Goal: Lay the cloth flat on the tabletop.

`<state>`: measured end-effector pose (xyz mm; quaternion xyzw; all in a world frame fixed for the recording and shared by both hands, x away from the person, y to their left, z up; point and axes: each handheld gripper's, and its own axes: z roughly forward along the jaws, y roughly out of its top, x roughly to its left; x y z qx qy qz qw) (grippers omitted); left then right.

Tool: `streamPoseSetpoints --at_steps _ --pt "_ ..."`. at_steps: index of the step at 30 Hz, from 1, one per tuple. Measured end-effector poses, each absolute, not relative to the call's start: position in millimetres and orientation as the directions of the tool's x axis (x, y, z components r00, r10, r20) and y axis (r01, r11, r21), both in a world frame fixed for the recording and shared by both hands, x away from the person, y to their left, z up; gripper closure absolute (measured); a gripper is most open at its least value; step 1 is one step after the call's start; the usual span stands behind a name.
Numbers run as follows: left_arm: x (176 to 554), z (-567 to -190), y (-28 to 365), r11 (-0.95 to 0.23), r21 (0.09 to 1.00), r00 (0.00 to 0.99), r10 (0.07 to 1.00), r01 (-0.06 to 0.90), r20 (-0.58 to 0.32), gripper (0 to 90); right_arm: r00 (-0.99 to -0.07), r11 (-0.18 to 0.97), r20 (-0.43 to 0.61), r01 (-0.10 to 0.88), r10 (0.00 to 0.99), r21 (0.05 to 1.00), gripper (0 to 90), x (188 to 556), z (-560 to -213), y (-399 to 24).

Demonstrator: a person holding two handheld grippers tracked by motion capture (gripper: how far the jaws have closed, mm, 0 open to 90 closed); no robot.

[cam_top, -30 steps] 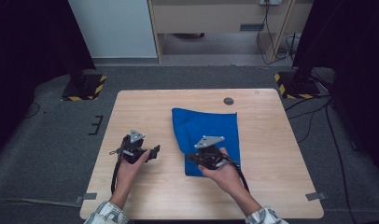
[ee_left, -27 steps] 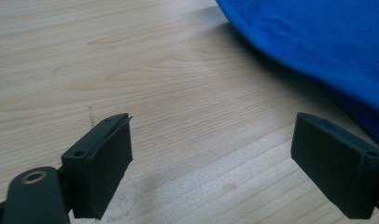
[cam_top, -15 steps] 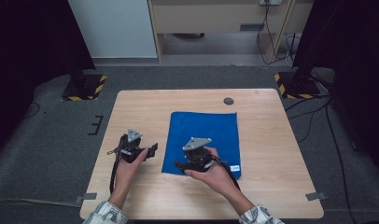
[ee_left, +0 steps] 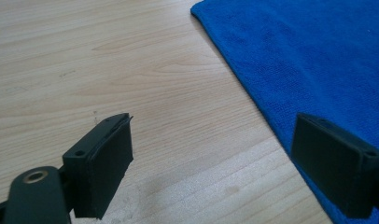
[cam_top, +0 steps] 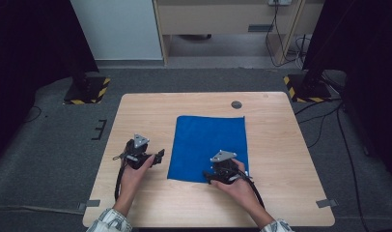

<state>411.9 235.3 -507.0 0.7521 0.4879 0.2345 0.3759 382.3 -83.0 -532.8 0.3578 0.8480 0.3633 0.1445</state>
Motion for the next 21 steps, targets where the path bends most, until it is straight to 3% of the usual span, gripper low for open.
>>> streamPoseSetpoints --at_steps 8,11,16,21 --pt "411.5 -505.3 238.1 -0.227 0.800 0.406 0.914 0.556 -0.023 12.0 -0.762 0.511 0.021 0.453 0.647 0.731 30.6 374.1 -534.2 -106.5" --pt "412.7 -506.2 238.3 -0.226 0.797 0.406 0.914 0.560 -0.027 11.8 -0.760 0.501 0.037 0.464 0.649 0.730 25.0 374.7 -533.7 -112.0" --pt "413.0 -506.3 242.0 -0.223 0.800 0.404 0.914 0.557 -0.027 11.0 -0.773 0.488 0.073 0.467 0.630 0.738 13.8 375.1 -528.3 -98.5" --pt "413.3 -509.0 244.7 -0.230 0.802 0.426 0.904 0.551 -0.034 8.3 -0.805 0.523 0.038 0.419 0.592 0.742 14.6 372.9 -523.6 -78.7"
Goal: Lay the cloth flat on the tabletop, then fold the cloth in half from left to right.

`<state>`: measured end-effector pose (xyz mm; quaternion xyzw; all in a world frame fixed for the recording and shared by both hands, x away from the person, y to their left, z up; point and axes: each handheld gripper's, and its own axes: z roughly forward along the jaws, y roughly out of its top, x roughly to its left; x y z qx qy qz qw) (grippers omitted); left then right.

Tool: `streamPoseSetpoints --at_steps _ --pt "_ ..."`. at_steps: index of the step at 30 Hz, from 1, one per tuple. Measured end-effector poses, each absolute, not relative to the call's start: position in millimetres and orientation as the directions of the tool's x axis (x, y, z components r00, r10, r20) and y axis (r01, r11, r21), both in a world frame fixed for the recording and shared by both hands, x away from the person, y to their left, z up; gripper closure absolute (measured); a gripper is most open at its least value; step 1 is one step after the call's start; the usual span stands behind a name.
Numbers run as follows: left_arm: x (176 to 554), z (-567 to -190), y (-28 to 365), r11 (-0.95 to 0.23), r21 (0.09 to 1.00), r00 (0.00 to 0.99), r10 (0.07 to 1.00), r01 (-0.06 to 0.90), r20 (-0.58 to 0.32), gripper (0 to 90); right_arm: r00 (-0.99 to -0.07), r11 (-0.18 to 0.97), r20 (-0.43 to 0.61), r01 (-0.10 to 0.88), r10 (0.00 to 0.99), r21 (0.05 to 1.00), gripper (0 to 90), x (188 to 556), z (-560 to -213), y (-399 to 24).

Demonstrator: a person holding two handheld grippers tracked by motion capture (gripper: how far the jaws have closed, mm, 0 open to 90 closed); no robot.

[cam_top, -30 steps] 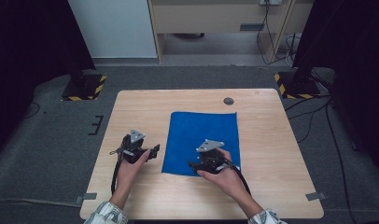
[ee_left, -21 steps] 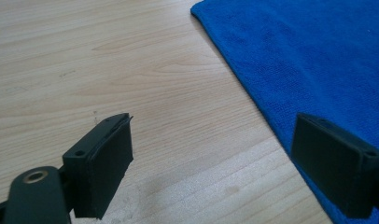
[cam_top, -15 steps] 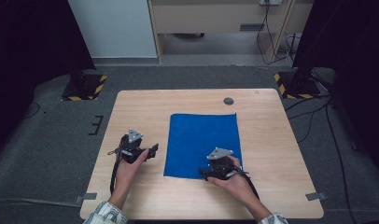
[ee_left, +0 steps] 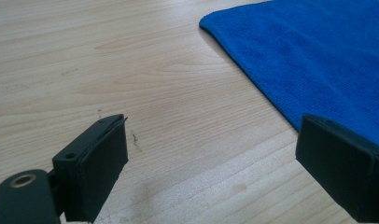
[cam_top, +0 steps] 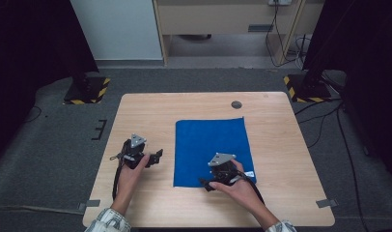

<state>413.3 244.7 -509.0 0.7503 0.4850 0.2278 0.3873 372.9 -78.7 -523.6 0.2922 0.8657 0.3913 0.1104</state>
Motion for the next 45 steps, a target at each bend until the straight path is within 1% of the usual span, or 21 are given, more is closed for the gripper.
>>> streamPoseSetpoints --at_steps 5,8,12,15,19,23,26,32,35,38,45 --pt "414.1 -509.6 246.3 -0.241 0.802 0.427 0.904 0.547 -0.020 8.1 -0.828 0.560 0.018 0.395 0.560 0.728 16.4 375.0 -520.6 -58.2" --pt "414.8 -510.5 247.9 -0.250 0.797 0.421 0.907 0.550 -0.006 8.1 -0.838 0.575 0.015 0.388 0.546 0.720 21.4 375.6 -519.8 -46.9" --pt "415.0 -510.5 251.0 -0.243 0.794 0.410 0.912 0.557 -0.008 8.1 -0.846 0.581 0.019 0.381 0.532 0.720 21.1 375.1 -519.1 -35.0" --pt "415.3 -511.3 251.4 -0.243 0.790 0.405 0.914 0.562 -0.007 8.2 -0.847 0.565 0.053 0.398 0.529 0.723 21.1 373.8 -517.6 -25.5" --pt "415.1 -509.8 251.4 -0.245 0.793 0.405 0.914 0.557 -0.002 8.2 -0.868 0.571 0.060 0.375 0.493 0.730 22.7 370.8 -514.4 -15.0" --pt "415.3 -510.0 252.4 -0.240 0.795 0.399 0.917 0.557 -0.002 8.2 -0.886 0.594 0.046 0.347 0.461 0.726 27.9 367.6 -513.4 -4.5" --pt "415.1 -510.2 252.5 -0.246 0.792 0.397 0.918 0.559 0.005 8.3 -0.889 0.606 0.034 0.338 0.456 0.720 33.3 364.4 -514.6 1.9" --pt "414.7 -510.0 253.2 -0.256 0.791 0.387 0.922 0.555 0.027 8.3 -0.898 0.618 0.029 0.325 0.439 0.716 39.8 359.2 -518.8 12.2" --pt "414.4 -510.2 255.0 -0.265 0.793 0.385 0.922 0.548 0.042 8.6 -0.910 0.633 0.022 0.306 0.415 0.711 39.9 356.4 -520.3 17.3" --pt "414.3 -511.6 255.4 -0.269 0.797 0.391 0.919 0.541 0.045 8.6 -0.916 0.651 0.012 0.295 0.402 0.699 38.1 356.0 -522.2 21.6" --pt "414.8 -512.4 255.1 -0.278 0.796 0.395 0.917 0.537 0.053 8.6 -0.913 0.657 0.012 0.302 0.407 0.691 35.2 358.7 -524.9 28.7"
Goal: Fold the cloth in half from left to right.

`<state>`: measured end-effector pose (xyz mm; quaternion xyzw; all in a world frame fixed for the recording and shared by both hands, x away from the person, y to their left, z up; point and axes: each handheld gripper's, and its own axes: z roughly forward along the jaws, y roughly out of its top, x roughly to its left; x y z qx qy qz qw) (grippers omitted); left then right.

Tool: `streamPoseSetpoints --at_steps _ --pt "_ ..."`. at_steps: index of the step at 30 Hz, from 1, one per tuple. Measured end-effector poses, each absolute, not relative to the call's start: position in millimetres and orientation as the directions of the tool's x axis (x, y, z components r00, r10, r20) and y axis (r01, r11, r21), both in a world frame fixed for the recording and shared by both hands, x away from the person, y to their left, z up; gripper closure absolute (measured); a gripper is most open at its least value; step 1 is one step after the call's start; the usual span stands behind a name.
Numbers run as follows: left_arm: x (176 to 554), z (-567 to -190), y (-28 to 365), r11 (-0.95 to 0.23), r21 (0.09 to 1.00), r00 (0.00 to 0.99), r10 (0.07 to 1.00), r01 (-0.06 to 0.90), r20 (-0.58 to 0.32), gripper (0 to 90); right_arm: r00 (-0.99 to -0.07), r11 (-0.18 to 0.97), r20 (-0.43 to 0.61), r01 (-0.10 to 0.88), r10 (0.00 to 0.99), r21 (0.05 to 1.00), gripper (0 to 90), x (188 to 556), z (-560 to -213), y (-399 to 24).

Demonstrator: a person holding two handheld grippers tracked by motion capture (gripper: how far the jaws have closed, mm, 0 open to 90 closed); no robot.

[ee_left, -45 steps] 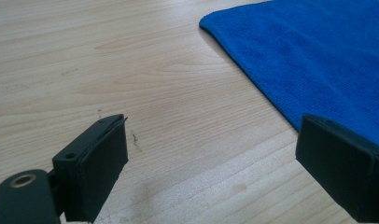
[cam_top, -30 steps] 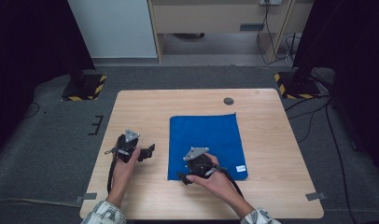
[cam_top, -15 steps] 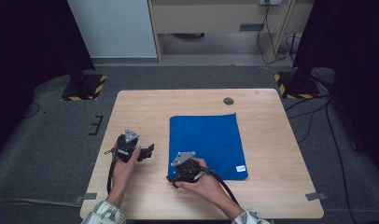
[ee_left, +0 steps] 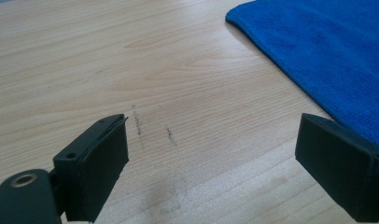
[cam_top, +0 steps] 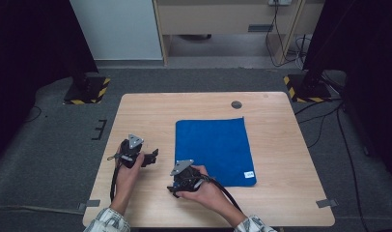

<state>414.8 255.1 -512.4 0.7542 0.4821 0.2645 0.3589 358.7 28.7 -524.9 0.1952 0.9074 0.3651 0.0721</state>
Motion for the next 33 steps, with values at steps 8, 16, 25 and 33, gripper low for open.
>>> streamPoseSetpoints --at_steps 8,16,25,33 --pt "415.3 -513.0 255.4 -0.279 0.798 0.394 0.917 0.534 0.057 8.6 -0.906 0.655 -0.002 0.304 0.423 0.692 37.0 361.5 -527.1 30.5" --pt "415.2 -512.9 254.4 -0.284 0.800 0.395 0.916 0.529 0.064 8.6 -0.901 0.647 -0.025 0.291 0.433 0.705 51.2 359.4 -527.5 24.9" --pt "414.9 -510.6 254.6 -0.277 0.809 0.405 0.913 0.518 0.054 8.6 -0.893 0.640 -0.032 0.296 0.449 0.710 73.4 360.9 -527.2 22.9" --pt "417.2 -507.6 254.4 -0.226 0.821 0.433 0.901 0.524 -0.029 10.3 -0.882 0.583 0.012 0.322 0.471 0.746 87.0 363.5 -524.5 20.2"
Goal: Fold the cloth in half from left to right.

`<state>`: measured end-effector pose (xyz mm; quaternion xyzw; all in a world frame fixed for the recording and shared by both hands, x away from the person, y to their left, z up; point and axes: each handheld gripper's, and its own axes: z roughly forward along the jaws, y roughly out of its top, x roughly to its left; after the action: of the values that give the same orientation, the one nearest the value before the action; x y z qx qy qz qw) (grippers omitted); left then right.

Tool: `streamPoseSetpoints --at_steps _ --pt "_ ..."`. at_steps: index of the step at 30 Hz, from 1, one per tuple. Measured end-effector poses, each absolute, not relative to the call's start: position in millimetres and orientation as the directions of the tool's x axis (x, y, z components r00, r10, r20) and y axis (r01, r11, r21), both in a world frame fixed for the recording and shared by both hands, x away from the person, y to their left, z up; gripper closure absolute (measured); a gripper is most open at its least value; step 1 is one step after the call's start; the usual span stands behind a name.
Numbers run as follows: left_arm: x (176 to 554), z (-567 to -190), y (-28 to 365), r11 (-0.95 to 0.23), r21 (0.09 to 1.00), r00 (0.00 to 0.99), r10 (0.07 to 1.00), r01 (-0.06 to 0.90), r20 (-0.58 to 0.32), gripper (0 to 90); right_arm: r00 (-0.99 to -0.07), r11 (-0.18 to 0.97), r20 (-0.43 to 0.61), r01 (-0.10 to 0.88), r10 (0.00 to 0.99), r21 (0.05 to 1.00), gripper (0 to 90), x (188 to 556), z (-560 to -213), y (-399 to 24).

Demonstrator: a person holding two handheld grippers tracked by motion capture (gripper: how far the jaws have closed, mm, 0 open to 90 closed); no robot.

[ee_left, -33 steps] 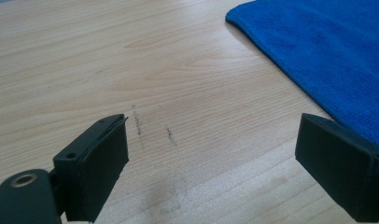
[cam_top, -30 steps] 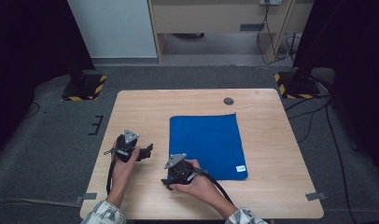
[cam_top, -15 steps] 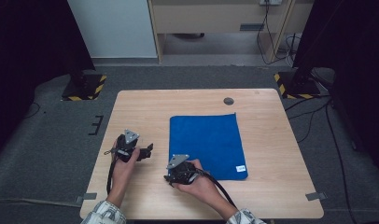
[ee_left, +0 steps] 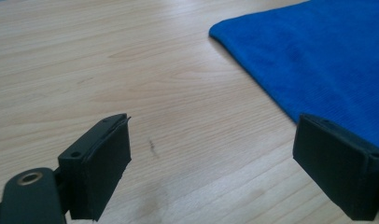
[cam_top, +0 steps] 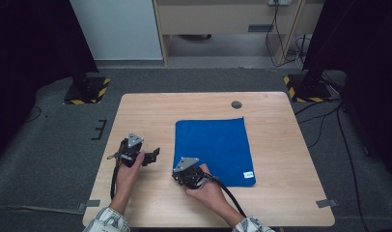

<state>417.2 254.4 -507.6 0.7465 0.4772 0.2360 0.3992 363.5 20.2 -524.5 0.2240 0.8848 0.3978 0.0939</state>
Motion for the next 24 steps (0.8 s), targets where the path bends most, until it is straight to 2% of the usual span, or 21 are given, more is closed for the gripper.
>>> streamPoseSetpoints --at_steps 6,13,16,21,23,24 --pt "423.5 -501.4 250.7 -0.240 0.821 0.473 0.880 0.517 -0.041 11.1 -0.890 0.553 0.048 0.323 0.453 0.768 86.9 353.9 -518.9 25.9" --pt "455.7 -492.3 239.0 -0.235 0.826 0.490 0.870 0.513 -0.057 11.9 -0.889 0.542 0.061 0.329 0.454 0.773 86.9 349.4 -520.5 34.8" --pt "468.8 -496.0 234.4 -0.260 0.826 0.499 0.866 0.500 -0.029 13.8 -0.892 0.550 0.055 0.324 0.449 0.770 86.8 345.0 -520.1 40.9" --pt "487.2 -508.3 228.8 -0.262 0.804 0.483 0.875 0.533 -0.036 18.0 -0.899 0.550 0.062 0.318 0.433 0.773 86.6 337.3 -522.1 49.8" --pt "493.6 -514.0 226.9 -0.262 0.795 0.475 0.879 0.547 -0.037 24.1 -0.904 0.554 0.056 0.308 0.425 0.773 86.7 334.3 -523.8 53.4" --pt "497.3 -516.5 226.2 -0.261 0.784 0.470 0.882 0.563 -0.043 24.0 -0.904 0.554 0.061 0.312 0.423 0.772 86.7 333.0 -524.5 55.1"
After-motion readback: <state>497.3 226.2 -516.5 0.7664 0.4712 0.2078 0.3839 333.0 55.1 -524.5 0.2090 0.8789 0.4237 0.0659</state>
